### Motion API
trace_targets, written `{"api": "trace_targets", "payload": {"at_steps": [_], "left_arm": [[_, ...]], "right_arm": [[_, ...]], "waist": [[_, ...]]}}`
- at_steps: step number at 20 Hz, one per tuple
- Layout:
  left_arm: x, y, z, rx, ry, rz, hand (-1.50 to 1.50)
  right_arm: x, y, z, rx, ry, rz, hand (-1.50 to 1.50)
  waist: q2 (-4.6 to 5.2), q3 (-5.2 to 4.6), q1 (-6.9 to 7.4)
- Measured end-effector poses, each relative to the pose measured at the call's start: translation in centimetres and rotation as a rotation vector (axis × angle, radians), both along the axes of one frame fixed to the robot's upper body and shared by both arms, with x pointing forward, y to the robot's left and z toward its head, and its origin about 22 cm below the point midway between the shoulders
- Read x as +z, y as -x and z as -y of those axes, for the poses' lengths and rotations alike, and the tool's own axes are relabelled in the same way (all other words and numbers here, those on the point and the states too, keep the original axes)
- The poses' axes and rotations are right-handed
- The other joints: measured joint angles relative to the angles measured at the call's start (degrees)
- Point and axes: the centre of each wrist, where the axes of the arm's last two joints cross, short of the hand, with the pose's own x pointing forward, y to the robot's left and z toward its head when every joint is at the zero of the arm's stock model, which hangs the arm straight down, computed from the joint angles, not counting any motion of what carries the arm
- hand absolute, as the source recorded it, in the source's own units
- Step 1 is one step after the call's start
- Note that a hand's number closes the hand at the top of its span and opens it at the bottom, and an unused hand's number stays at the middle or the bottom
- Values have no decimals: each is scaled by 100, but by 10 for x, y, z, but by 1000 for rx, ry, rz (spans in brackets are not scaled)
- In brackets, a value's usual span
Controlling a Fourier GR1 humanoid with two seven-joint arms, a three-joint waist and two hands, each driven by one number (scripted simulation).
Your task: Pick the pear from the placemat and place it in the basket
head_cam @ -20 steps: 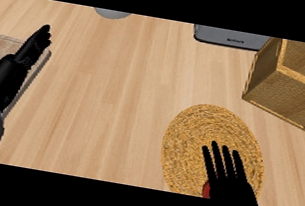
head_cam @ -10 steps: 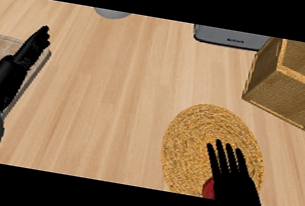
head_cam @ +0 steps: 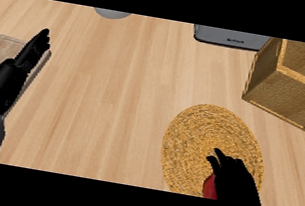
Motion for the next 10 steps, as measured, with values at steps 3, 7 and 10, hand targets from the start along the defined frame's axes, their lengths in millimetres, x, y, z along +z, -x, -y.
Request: {"api": "trace_targets", "payload": {"at_steps": [3,7,10], "left_arm": [[3,-4,-1,-4,1,0,0],[6,-9,3,1,0,3,0],[7,-4,3,-2,-1,5,0]], "right_arm": [[-7,-1,-2,17,-12,15,150],[-13,-12,-3,48,4,38,150],[-17,-11,-5,76,16,55,150]], "waist": [[-11,-13,-3],[-31,-41,-1],[-50,-65,-4]]}}
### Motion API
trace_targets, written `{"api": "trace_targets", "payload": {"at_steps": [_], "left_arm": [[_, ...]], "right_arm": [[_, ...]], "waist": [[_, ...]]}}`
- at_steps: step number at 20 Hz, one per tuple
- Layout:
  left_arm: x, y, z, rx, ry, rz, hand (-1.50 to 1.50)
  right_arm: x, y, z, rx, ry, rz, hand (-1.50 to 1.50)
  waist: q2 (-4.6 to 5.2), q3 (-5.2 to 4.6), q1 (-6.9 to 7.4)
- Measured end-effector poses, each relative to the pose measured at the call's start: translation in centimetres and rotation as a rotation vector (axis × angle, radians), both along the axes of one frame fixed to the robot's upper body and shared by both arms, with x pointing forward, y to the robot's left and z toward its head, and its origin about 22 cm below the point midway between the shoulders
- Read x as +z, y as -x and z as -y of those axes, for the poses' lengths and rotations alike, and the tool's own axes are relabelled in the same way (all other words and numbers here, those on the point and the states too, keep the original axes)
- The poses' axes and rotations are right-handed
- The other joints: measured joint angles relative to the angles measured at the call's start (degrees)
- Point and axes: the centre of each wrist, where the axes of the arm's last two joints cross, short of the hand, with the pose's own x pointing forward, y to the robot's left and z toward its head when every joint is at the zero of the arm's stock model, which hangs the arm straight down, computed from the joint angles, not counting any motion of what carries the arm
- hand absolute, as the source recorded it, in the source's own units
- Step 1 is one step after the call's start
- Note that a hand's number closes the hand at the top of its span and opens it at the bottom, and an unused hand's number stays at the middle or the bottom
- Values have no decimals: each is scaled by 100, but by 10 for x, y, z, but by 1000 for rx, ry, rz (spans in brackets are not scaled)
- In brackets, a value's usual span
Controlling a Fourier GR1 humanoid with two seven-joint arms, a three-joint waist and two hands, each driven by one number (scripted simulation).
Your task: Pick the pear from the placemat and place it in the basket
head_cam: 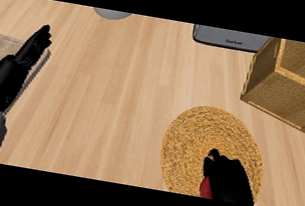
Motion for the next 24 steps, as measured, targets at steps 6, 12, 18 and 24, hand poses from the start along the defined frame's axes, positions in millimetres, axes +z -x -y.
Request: {"api": "trace_targets", "payload": {"at_steps": [6,12,18,24], "left_arm": [[5,-3,0,10,2,8,0],[5,-2,-1,1,2,16,0],[1,-2,1,-22,9,9,0],[2,-6,2,-27,10,9,0]], "right_arm": [[13,-31,126,-226,15,-52,150],[52,-47,251,-458,8,-33,150],[115,-56,335,-550,-165,204,150],[173,-66,372,-443,-531,475,150]], "waist": [[101,60,-46],[174,117,43],[150,130,146],[110,120,145]]}}
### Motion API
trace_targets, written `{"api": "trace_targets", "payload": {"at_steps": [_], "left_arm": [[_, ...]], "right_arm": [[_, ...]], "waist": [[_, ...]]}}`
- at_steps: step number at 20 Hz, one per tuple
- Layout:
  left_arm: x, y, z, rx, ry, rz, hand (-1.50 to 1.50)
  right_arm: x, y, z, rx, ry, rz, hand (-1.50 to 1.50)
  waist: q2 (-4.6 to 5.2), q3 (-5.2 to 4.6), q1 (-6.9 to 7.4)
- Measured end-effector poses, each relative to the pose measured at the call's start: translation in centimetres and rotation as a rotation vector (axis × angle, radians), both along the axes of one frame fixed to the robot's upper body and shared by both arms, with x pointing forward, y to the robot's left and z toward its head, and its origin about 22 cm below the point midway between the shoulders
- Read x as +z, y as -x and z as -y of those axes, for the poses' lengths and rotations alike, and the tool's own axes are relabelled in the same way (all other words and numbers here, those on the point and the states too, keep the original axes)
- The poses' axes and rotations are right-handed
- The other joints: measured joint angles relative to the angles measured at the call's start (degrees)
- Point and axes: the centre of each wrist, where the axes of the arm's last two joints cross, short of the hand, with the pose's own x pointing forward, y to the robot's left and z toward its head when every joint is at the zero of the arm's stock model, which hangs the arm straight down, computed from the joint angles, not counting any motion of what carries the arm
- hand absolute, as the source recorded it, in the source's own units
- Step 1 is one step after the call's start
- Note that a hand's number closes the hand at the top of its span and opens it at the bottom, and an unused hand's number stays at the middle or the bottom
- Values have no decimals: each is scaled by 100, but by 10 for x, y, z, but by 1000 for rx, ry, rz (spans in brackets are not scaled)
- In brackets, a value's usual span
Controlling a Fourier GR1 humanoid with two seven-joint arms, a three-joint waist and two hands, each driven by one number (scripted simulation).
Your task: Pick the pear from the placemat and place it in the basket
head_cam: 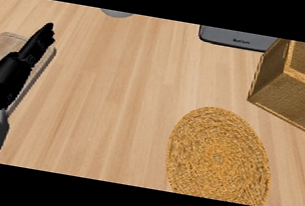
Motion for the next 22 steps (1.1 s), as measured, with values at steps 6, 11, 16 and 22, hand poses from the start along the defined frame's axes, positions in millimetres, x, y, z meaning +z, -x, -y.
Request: {"api": "trace_targets", "payload": {"at_steps": [6,11,16,22], "left_arm": [[3,-4,0,-8,-1,6,0],[2,-5,3,-15,-10,1,0],[0,-8,10,-14,-12,-2,0],[4,-10,8,-11,-15,-3,0]], "right_arm": [[62,-1,31,140,-115,185,150],[111,-21,27,260,-175,208,150],[143,-51,4,333,-198,145,150],[169,-95,-43,373,-216,61,150]], "waist": [[14,-22,90],[11,-38,136],[1,-49,115],[-15,-56,76]]}}
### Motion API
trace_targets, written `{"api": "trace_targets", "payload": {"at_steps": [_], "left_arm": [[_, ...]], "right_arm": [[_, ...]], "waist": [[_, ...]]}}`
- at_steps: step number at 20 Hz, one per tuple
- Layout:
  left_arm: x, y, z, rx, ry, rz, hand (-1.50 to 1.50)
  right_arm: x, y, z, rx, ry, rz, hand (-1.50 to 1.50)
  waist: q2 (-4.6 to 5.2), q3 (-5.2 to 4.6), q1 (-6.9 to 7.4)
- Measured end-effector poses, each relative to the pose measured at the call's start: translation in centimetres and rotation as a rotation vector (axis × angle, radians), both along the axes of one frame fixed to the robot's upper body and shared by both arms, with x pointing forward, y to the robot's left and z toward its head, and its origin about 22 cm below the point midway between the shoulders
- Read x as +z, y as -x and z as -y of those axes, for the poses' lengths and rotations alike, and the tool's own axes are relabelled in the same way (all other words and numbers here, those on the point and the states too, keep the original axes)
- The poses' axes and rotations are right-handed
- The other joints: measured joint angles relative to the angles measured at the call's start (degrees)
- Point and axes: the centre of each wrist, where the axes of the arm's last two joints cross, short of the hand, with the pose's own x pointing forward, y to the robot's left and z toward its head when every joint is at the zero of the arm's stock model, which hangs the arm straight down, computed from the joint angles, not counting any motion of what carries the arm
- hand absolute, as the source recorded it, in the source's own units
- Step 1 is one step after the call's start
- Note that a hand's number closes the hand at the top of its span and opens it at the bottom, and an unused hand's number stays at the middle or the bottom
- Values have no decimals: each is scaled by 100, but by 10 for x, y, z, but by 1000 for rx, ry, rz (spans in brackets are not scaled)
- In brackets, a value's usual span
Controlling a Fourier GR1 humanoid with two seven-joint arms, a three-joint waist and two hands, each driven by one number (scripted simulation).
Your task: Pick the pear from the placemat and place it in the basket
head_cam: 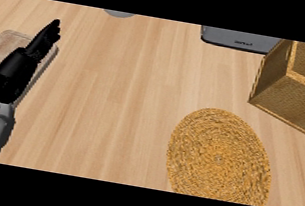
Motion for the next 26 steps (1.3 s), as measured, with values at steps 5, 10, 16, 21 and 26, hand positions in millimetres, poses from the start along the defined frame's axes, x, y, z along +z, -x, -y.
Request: {"api": "trace_targets", "payload": {"at_steps": [5,10,16,21,26], "left_arm": [[-5,7,2,1,4,-3,0],[-8,8,-1,13,2,-6,0],[-7,9,-4,13,3,-5,0],[-4,10,-6,16,2,-1,0],[-3,13,-14,5,4,-5,0]], "right_arm": [[2,-26,-28,22,8,-89,150],[-13,-46,-48,36,49,-208,150],[-22,-58,-66,-17,208,-308,150],[-28,-59,-68,-63,366,-344,150],[-37,-60,-62,-29,414,-394,-150]], "waist": [[-4,1,-15],[-5,3,-52],[-3,4,-68],[0,6,-70],[3,6,-62]]}}
